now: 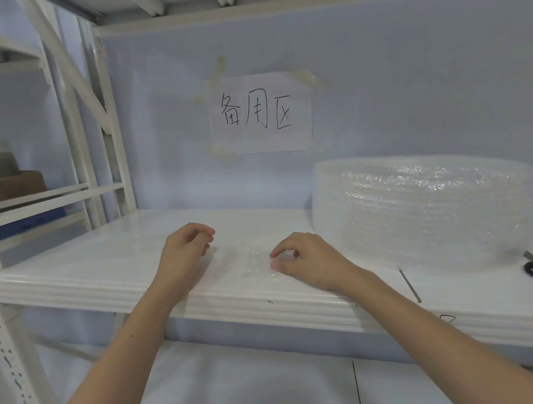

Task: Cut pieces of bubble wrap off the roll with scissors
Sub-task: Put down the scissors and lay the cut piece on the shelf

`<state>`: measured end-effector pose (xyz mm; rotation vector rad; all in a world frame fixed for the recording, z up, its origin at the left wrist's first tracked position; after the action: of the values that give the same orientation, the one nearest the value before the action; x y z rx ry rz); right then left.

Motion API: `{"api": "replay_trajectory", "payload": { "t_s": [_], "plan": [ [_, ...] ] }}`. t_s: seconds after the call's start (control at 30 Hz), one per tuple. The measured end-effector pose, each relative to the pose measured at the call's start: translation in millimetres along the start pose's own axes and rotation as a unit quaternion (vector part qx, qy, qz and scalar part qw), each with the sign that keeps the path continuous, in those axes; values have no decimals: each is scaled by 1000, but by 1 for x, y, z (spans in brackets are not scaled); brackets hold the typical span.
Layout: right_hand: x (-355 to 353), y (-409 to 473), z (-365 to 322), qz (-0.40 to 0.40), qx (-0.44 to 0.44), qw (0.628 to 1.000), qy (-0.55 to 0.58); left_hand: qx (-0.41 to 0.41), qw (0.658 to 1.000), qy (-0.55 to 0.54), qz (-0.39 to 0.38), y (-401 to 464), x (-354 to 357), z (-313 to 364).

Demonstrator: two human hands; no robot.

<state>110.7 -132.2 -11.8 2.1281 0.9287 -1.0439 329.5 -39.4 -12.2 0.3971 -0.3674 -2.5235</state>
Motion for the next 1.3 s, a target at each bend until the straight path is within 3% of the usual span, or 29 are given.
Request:
{"api": "replay_trajectory", "payload": {
  "t_s": [0.2, 0.37, 0.57, 0.77, 1.3],
  "plan": [
    [-8, -9, 10, 29, 14, 999, 40, -6, 993, 109, -51, 3, 10, -2],
    [-3, -10, 8, 0, 17, 999, 39, -16, 982, 174, -66, 2, 17, -4],
    [-1, -11, 4, -12, 13, 1000, 18, -19, 990, 118, -80, 0, 17, -4],
    [0, -10, 1, -21, 1, 1000, -3, -5, 983, 140, -115, 1, 25, 0],
    [5, -6, -11, -30, -31, 999, -16, -17, 998, 11, -64, 2, 11, 1]
  ]
}}
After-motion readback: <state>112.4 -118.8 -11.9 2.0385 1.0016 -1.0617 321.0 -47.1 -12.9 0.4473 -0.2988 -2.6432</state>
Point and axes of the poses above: each hand's wrist, its own y-axis towards the middle knuckle, its own x-axis out of the palm, z = x × y, the point moved 9 cm from there along y, towards the middle knuckle, and after that the axes turned 11 degrees about -z, right-handed, at the moved point
